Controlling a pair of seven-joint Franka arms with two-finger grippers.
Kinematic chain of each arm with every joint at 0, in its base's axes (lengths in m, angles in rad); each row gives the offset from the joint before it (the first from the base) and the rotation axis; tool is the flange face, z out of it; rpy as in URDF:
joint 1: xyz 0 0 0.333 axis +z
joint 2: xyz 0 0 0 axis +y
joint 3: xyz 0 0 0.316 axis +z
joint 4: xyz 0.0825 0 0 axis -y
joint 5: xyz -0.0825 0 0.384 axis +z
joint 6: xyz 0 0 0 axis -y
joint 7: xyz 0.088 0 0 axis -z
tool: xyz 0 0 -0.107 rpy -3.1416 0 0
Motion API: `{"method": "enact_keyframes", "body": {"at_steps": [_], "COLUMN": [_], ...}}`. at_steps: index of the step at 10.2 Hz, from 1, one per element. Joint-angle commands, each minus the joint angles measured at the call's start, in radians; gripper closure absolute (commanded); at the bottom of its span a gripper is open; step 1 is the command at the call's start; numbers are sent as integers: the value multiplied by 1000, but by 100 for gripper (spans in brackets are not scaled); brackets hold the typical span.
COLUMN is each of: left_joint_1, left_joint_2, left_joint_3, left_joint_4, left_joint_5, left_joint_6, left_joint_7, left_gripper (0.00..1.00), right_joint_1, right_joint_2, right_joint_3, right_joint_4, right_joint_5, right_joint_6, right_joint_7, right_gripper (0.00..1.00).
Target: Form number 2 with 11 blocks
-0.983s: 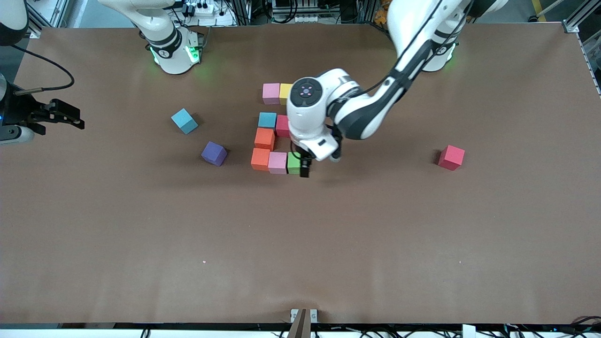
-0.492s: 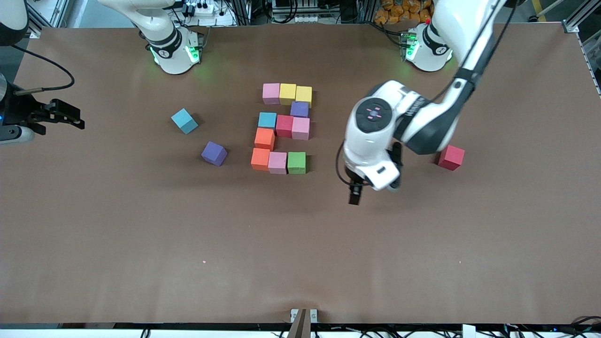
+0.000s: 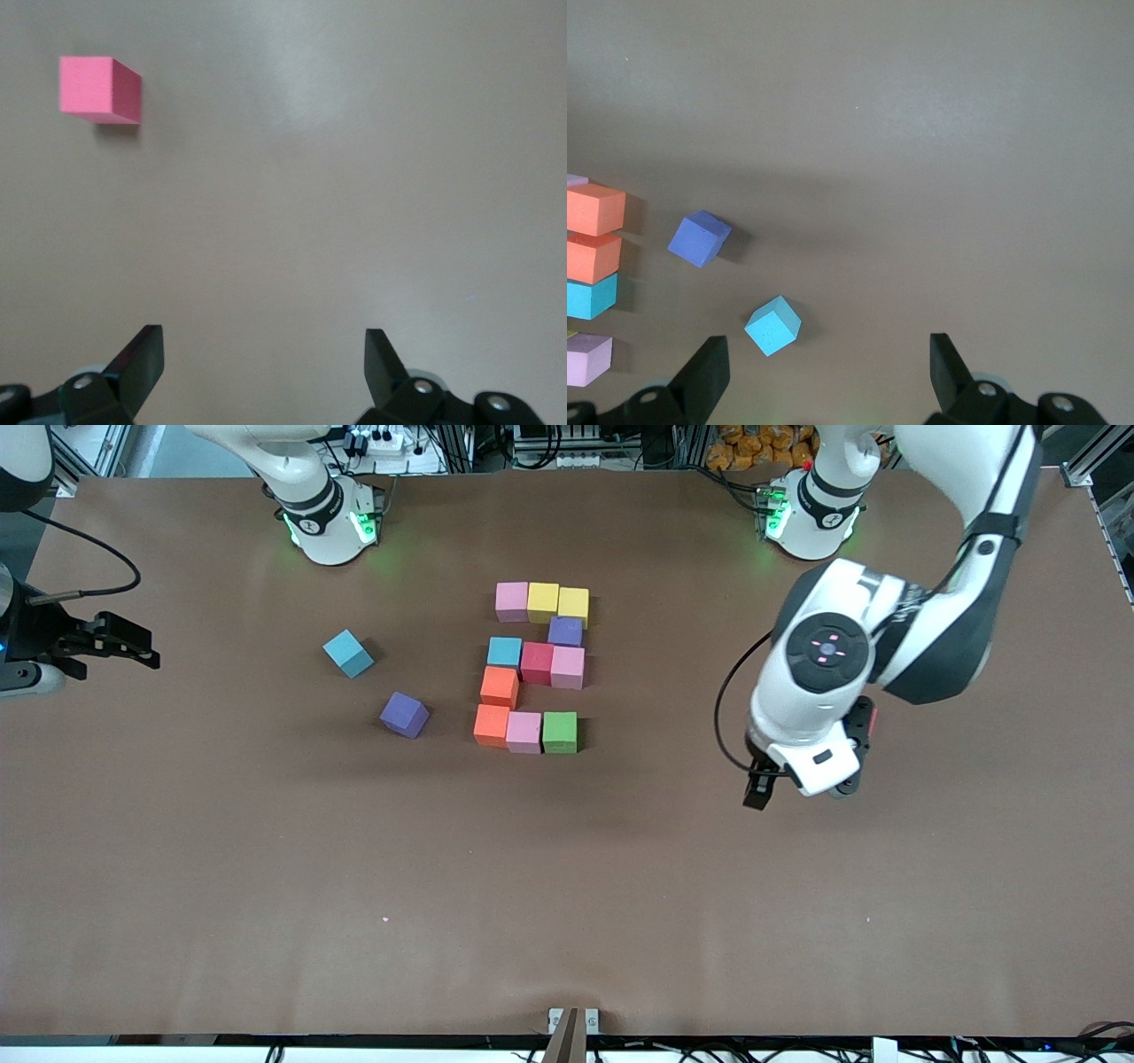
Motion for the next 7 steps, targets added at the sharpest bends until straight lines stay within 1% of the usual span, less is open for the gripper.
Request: {"method": "enact_keyframes", "body": {"at_steps": [1,2,3,4,5,6,7], "left_joint_1": [20,20,19,19,19,11,11], "left_joint_2": [-128,-171,-232,-292,-306,-308,-325], "left_joint_3": [18,28,51,55,76,116,127], "left_joint_4": [-162,-214,-290,-367,-376,-363,-363], "left_joint_5": [-70,-80,-127,-139,-141,-141,-141], "left_joint_6": [-14,-14,-14,-14,-14,-14,-14], "left_joint_7": [189,258,326,396,453,534,641], "left_gripper": [0,0,0,0,0,0,0], "right_joint_1": [-15,-15,-15,-15,-15,-15,-15], "right_joint_2": [-6,-6,-6,-6,-6,-4,-4], "right_joint_3": [11,11,11,11,11,11,11], "right_joint_4": [-2,-2,-2,-2,-2,-2,-2], "right_joint_5": [0,0,2,2,2,2,2], "right_joint_6": [-2,1,1,3,4,4,4], "right_joint_7": [-11,-11,-11,-11,-11,-12,-11], "right_gripper": [0,0,0,0,0,0,0]}}
